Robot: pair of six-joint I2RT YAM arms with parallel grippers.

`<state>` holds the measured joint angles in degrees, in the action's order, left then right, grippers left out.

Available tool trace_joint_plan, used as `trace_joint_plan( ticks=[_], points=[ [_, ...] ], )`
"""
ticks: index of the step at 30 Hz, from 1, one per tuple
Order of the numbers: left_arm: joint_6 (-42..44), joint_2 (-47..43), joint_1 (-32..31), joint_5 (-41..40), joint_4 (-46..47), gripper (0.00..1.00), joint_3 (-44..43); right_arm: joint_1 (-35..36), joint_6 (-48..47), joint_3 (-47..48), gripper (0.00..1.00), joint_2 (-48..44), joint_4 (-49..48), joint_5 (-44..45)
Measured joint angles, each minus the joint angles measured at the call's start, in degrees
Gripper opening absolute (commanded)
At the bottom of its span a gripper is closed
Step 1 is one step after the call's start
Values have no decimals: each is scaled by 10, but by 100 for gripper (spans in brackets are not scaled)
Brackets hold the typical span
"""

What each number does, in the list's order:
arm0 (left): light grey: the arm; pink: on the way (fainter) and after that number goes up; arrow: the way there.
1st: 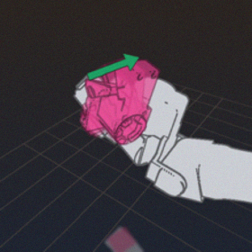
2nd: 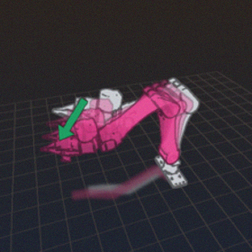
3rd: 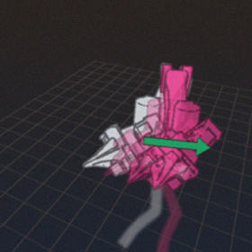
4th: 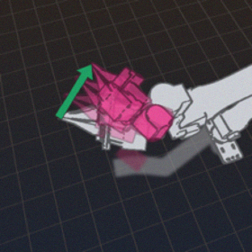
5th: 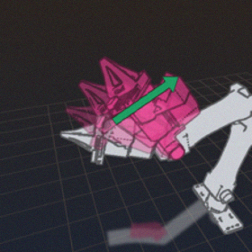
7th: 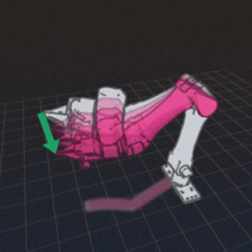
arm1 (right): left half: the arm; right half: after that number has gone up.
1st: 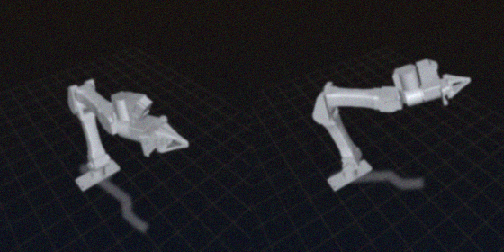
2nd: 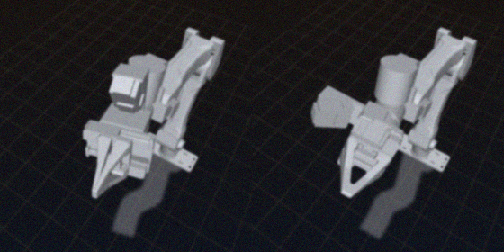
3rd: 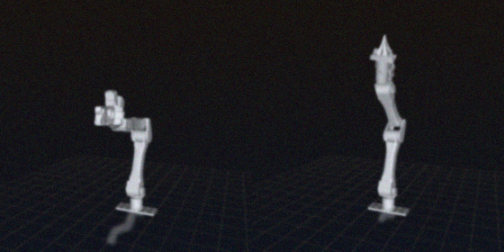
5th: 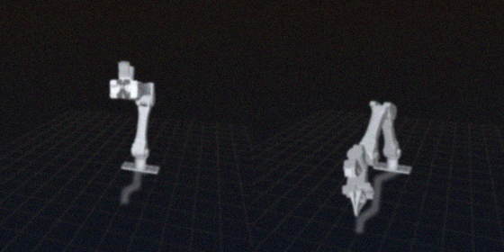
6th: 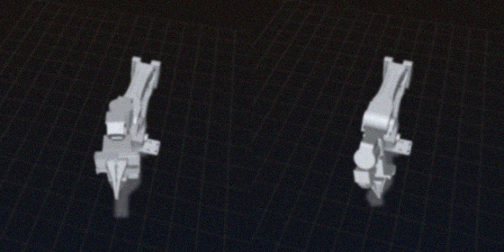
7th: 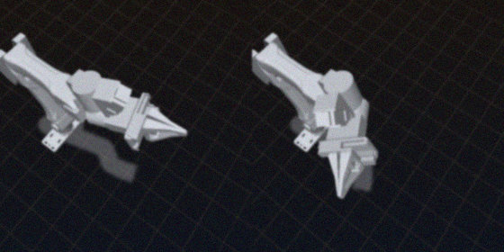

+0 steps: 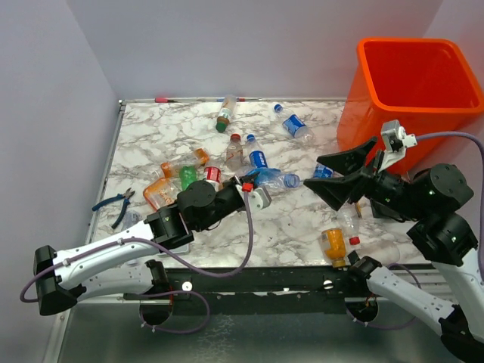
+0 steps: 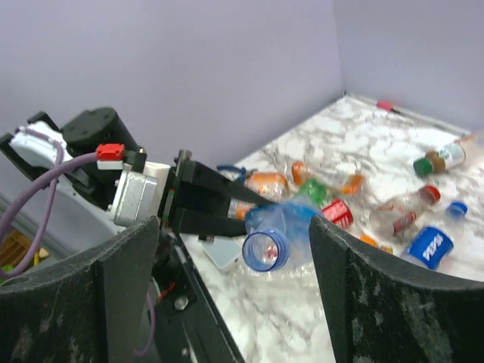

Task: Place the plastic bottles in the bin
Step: Pick up the plastic bottle from the corner of the board.

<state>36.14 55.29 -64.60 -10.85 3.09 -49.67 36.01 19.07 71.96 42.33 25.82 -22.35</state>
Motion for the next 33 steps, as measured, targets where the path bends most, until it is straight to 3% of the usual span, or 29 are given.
trace_joint_plan(
  ticks=[4, 8, 15, 25, 31, 33],
  points=[
    [-158, 2, 2, 53, 0, 0, 0, 0, 14, -39, 84, -7, -94, 7],
    [-306, 24, 7, 113, 2, 0, 0, 0, 24, -50, 84, 31, -127, 7],
    [-437, 38, 21, 159, 3, 0, 0, 0, 35, -53, 85, 65, -137, 7],
    [-509, 39, 50, 173, 7, 0, 0, 0, 34, -57, 83, 59, -116, 6],
    [-522, 42, 53, 176, 14, 0, 0, 0, 29, -57, 72, 74, -87, 6],
    [-526, 45, 53, 177, 16, 0, 0, 0, 28, -57, 61, 82, -79, 6]
  ],
)
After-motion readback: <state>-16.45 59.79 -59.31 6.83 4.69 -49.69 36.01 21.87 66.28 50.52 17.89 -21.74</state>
